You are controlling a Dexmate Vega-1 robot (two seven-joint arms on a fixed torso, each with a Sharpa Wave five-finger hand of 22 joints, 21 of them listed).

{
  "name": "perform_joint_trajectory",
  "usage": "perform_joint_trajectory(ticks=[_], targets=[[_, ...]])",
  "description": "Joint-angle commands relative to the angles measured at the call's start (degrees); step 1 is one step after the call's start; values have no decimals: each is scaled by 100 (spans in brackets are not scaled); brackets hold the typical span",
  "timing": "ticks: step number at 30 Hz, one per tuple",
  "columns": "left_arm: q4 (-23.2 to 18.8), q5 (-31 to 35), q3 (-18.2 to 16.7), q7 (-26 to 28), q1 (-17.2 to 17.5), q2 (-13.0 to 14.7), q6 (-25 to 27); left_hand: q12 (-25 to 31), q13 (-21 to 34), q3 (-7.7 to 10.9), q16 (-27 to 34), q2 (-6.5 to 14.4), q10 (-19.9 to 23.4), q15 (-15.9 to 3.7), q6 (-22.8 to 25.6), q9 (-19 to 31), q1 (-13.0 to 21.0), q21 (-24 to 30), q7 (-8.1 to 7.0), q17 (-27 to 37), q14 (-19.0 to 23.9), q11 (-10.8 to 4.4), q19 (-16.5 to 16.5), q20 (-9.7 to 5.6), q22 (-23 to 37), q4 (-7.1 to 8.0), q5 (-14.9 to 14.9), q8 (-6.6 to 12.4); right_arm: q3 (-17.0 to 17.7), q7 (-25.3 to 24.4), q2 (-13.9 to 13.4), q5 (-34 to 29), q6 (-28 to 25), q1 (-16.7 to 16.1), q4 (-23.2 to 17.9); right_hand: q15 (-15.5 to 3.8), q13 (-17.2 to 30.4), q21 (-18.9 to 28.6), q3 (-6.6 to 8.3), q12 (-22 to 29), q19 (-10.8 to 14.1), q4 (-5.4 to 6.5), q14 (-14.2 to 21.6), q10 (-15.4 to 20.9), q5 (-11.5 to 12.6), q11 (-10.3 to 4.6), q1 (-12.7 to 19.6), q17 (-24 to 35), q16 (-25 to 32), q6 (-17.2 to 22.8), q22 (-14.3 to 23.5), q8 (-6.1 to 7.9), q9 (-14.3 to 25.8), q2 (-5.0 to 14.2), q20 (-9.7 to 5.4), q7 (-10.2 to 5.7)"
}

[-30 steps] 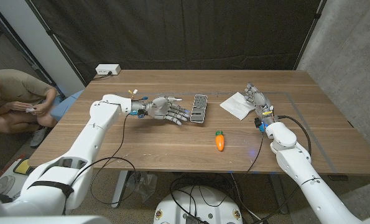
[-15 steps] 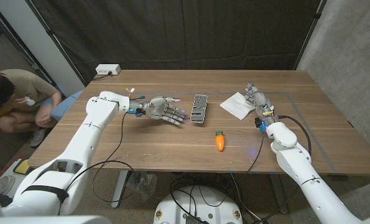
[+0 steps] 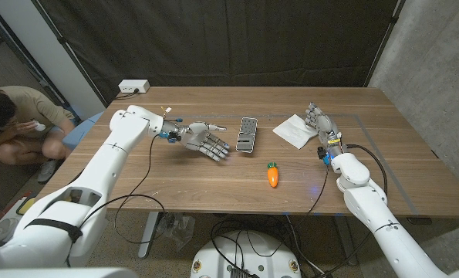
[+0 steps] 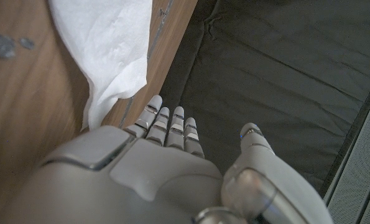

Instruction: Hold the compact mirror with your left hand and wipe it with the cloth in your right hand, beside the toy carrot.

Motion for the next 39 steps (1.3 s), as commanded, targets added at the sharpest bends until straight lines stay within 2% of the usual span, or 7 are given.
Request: perform_joint_trajectory(ticks=[1,6,11,19,33,39], targets=[[-218,195,69,153,51,-62,627,-1,-2,56,23,68,171,-68,182,14,195,-92,332,20,134,-130,86,-18,11,-53,-12,36,39,23,21,44,160,-59,62,-8,20,-7,-17,19,16,1,45,73,8,-1,30,22,1,19,25,8,34,11,20,-3],[-281,152,5,314,140,-186,744,4,8,121,18,161,439,-362,511,21,377,-211,298,28,354,-340,218,-129,19,-79,-46,88,47,63,25,85,216,-71,112,-9,21,-17,-25,20,20,-2,49,78,9,-1,28,22,2,17,26,8,34,12,20,-3],[-335,51,-142,553,241,-395,884,4,13,141,24,195,594,-429,709,25,439,-247,242,31,506,-460,372,-192,22,-76,-67,121,66,85,23,119,266,-94,135,-6,21,-26,-32,22,24,-5,50,84,10,3,27,22,1,16,26,8,34,12,18,-3],[-219,-42,-120,749,221,-650,1026,0,15,177,24,240,693,-506,796,28,511,-276,191,32,602,-481,464,-227,23,-84,-81,123,117,111,9,175,343,-158,139,-10,21,-42,-43,21,29,-9,52,87,12,4,25,22,1,17,26,9,34,12,23,-6],[-333,248,397,838,-13,-680,1349,-7,16,238,37,273,915,-556,987,33,672,-338,193,24,873,-531,674,-268,23,-119,-113,127,249,170,1,322,533,-278,208,-5,21,-69,-64,23,44,-16,71,96,14,-11,20,22,5,17,27,10,34,14,32,-7],[-326,288,414,983,1,-810,1431,-7,16,304,17,320,1056,-599,1156,35,821,-389,112,23,976,-618,758,-302,25,-153,-117,151,284,193,-16,354,577,-314,229,-9,21,-82,-75,29,54,-18,81,115,15,-7,16,22,7,28,28,14,34,16,39,-4]])
